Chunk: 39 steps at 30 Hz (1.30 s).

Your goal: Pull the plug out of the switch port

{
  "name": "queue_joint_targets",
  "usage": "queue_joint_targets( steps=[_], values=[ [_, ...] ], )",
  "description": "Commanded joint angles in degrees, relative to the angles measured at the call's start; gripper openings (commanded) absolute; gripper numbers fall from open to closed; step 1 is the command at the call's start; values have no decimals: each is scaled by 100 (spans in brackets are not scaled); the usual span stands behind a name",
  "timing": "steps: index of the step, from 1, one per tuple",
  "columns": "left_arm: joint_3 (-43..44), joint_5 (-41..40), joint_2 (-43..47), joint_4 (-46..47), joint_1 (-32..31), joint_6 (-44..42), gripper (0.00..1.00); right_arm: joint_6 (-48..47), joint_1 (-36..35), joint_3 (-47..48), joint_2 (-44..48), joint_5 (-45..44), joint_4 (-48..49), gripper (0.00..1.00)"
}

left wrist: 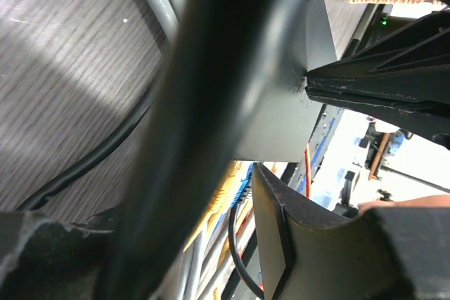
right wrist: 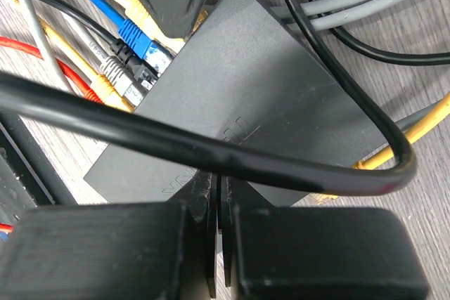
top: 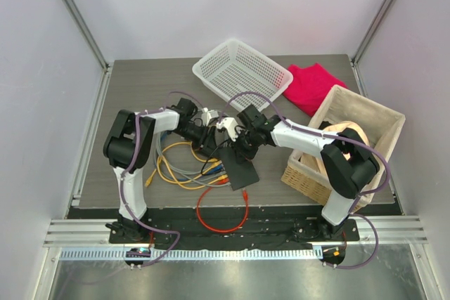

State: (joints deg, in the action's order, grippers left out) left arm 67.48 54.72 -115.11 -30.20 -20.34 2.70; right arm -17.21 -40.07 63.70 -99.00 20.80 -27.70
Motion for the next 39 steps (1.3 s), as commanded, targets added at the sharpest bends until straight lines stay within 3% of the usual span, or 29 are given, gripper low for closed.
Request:
queue_joint_targets(
  steps=[1,13,18,19,27,35,39],
  values=[
    [107,-128,-231,110,-75,2,44,-28,-27,-235,-146,-357,28,1],
    [169,-119,-424,67,-76,-41,27,-19,-27,-306,-111,-436,90,1],
    [230,-163,-565,-56,-58,-129,1,-10,-27,-297,-128,-436,107,1],
    [378,-172,-600,-170,-67,-216,0,-10,-18,-288,-137,-454,107,1],
    [1460,-41,-1145,-1480,-67,-1035,0,-45,-27,-306,-137,-489,125,1],
    [652,144,-636,-865,-225,-972,0,-63,-27,-402,-32,-559,169,1],
    [1553,30,-960,-2265,-216,-2163,0,-81,-27,-464,12,-568,169,1]
  ],
)
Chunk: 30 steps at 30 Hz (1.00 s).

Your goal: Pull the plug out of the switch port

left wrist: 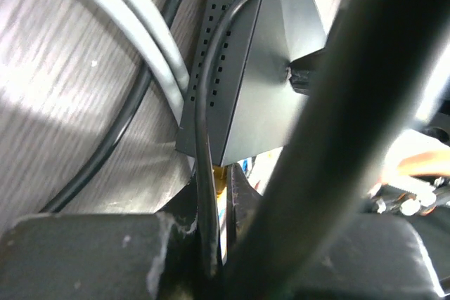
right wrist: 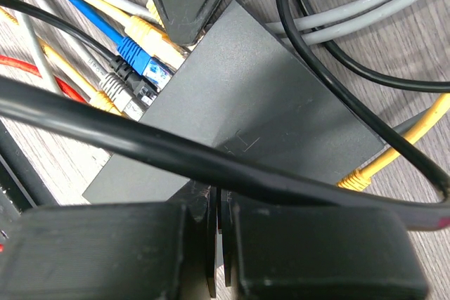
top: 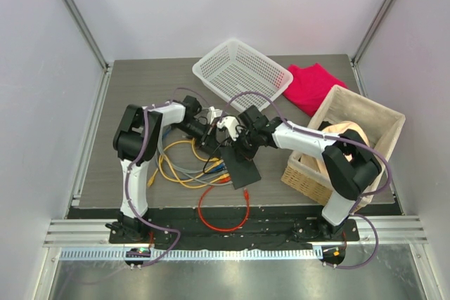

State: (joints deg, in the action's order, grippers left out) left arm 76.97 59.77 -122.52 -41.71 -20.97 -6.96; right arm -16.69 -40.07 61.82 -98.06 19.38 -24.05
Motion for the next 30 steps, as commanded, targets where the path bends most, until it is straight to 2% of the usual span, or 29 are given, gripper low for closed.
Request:
queue_joint_targets(
  steps=[1,3,5,7,9,10,11,12,13,16,17,20,26,30],
  values=[
    [800,-527,-411,-1389,-144,-1463,0,-133,-18,-285,-55,-435,-188,1],
    [1274,-712,-588,-1925,-153,-1807,0,-142,-27,-329,-29,-443,-188,1],
    [1399,-547,-685,-2086,-153,-1800,0,-133,-27,-372,15,-478,-170,1],
    [1129,-292,-581,-1763,-153,-1327,0,-142,-27,-408,76,-514,-135,1],
    [479,183,-291,-868,-162,-704,0,-168,-27,-443,112,-540,-100,1],
    [242,271,-194,-534,-170,-92,0,-159,-27,-452,138,-540,-100,1],
    [-126,290,-80,-52,-197,88,0,-168,-18,-478,164,-566,-100,1],
    [-208,185,43,-39,-205,90,0,-186,-27,-496,182,-558,-108,1],
    [-200,63,44,-230,-214,-406,0,-203,-27,-513,191,-566,-108,1],
    [352,-579,-228,-1704,-188,-1602,0,-212,-27,-583,200,-540,-82,1],
    [632,-798,-298,-2396,-179,-2398,0,-203,-27,-592,200,-531,-65,1],
    [985,-1449,-413,-3033,-118,-3063,0,-203,-18,-584,208,-505,-64,1],
    [1899,-1188,-650,-4159,49,-3426,0,-239,-27,-619,252,-531,-29,1],
    [2050,-1098,-405,-4099,84,-3190,0,-247,-27,-663,323,-567,-12,1]
  ],
)
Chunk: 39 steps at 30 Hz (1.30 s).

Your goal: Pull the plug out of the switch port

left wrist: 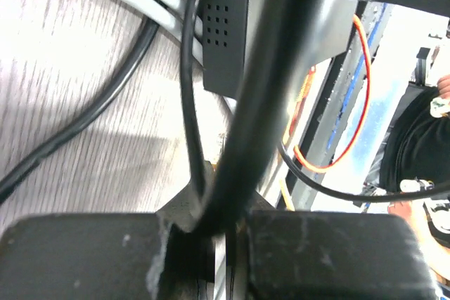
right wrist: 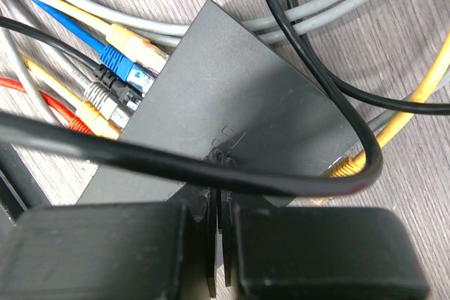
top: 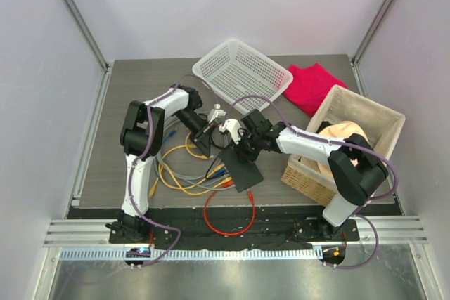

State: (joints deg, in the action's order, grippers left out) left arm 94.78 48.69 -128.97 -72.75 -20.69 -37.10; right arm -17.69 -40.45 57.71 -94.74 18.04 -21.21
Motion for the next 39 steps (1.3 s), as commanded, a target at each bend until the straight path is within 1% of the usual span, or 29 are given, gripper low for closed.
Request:
queue_joint_targets(
  steps=[1,3,6,7,8,10,11,13,14,15,17,19,20,21,22,23,24,25,27,28,29,31,32,34,35,36,38,39],
  values=[
    [391,-43,301,-987,91,-148,0,-155,10,-269,8,-451,-296,1],
    [558,-131,538,-1004,152,-87,0,-182,10,-296,26,-468,-287,1],
    [980,-271,995,-961,468,18,0,-208,10,-331,52,-512,-252,1],
    [1120,-350,1144,-682,539,106,0,-217,10,-322,69,-521,-243,1],
    [1174,-577,1529,-488,609,220,0,-217,10,-322,70,-530,-226,1],
    [1349,-781,1891,126,794,562,0,-217,10,-322,78,-530,-208,1],
    [1428,-851,2084,277,855,633,0,-217,10,-331,70,-521,-208,1],
    [1902,-1272,2358,332,961,660,0,-226,10,-348,35,-530,-208,1],
    [2086,-1726,2420,253,979,617,0,-234,10,-340,26,-521,-208,1],
    [2401,-1940,2429,79,970,521,0,-235,10,-340,17,-512,-208,1],
    [2580,-2458,2525,33,1005,362,0,-226,19,-313,-1,-495,-208,1],
    [2581,-3082,2613,111,1040,222,0,-226,10,-278,-9,-486,-190,1],
    [2502,-3319,2692,216,1075,221,0,-217,10,-261,-18,-486,-190,1],
    [2214,-3722,2823,539,1102,247,0,-208,10,-234,-27,-477,-182,1],
    [2020,-3891,2903,743,1154,387,0,-208,10,-226,-36,-486,-182,1],
    [1652,-4041,2964,1145,1181,501,0,-208,10,-208,-36,-477,-182,1],
    [1475,-4408,3026,1340,1207,668,0,-191,19,-208,-27,-477,-182,1],
    [1325,-4542,3035,1508,1242,965,0,-182,11,-208,-27,-477,-182,1],
    [807,-4797,3131,2192,1400,1370,0,-182,10,-208,8,-468,-190,1],
    [553,-4711,3219,2526,1592,1564,0,-173,10,-217,8,-468,-190,1],
    [-24,-4571,3342,3303,1699,1862,0,-173,10,-234,25,-468,-199,1],
    [-668,-4290,3684,4220,1857,2005,0,-156,10,-260,52,-468,-190,1],
    [-1202,-4236,3755,5017,1884,2066,0,-155,10,-287,61,-460,-190,1],
    [-1584,-4235,3809,5637,1902,2180,0,-147,10,-304,87,-468,-182,1],
    [-1794,-4462,3783,6058,1910,2294,0,-147,10,-331,96,-468,-173,1],
    [-1858,-4560,3730,6210,1928,2643,0,-147,19,-348,105,-477,-164,2],
    [-1919,-4692,3537,6317,2007,2979,0,-155,10,-383,157,-503,-138,1],
    [-1954,-4771,3484,6395,2025,3277,0,-164,10,-401,184,-521,-120,1]
  ],
)
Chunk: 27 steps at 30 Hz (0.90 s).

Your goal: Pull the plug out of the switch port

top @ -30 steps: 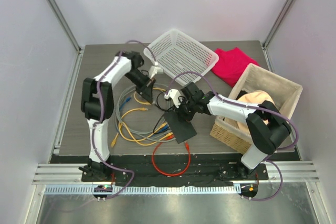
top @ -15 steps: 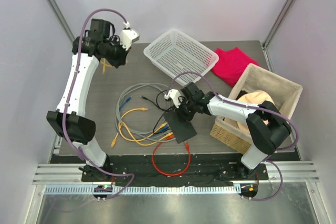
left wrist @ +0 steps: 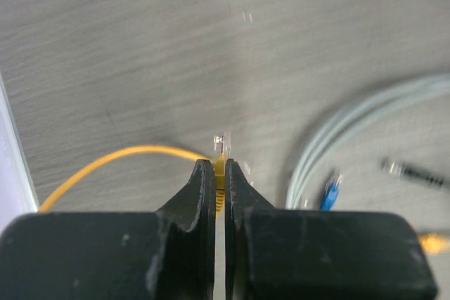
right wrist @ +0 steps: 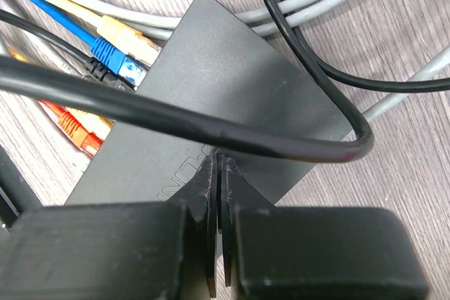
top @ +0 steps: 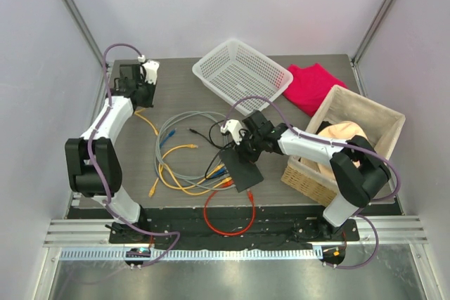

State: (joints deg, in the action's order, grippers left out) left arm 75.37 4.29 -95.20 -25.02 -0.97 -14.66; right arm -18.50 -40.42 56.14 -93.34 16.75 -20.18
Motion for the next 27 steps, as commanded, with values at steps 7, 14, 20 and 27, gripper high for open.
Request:
queue_joint_targets(
  steps=[7,14,20,27],
  values=[
    [607,-298,-499,2361,71,1422,0,-101,8,-402,158,-436,-205,1],
    [1664,-26,-509,2264,71,2071,0,-127,8,-490,202,-480,-109,2],
    [1306,-148,-587,2168,71,2134,0,-119,8,-420,88,-436,-91,2],
    [155,711,-833,2413,501,1931,0,-136,17,-253,-26,-471,-100,2]
  ],
)
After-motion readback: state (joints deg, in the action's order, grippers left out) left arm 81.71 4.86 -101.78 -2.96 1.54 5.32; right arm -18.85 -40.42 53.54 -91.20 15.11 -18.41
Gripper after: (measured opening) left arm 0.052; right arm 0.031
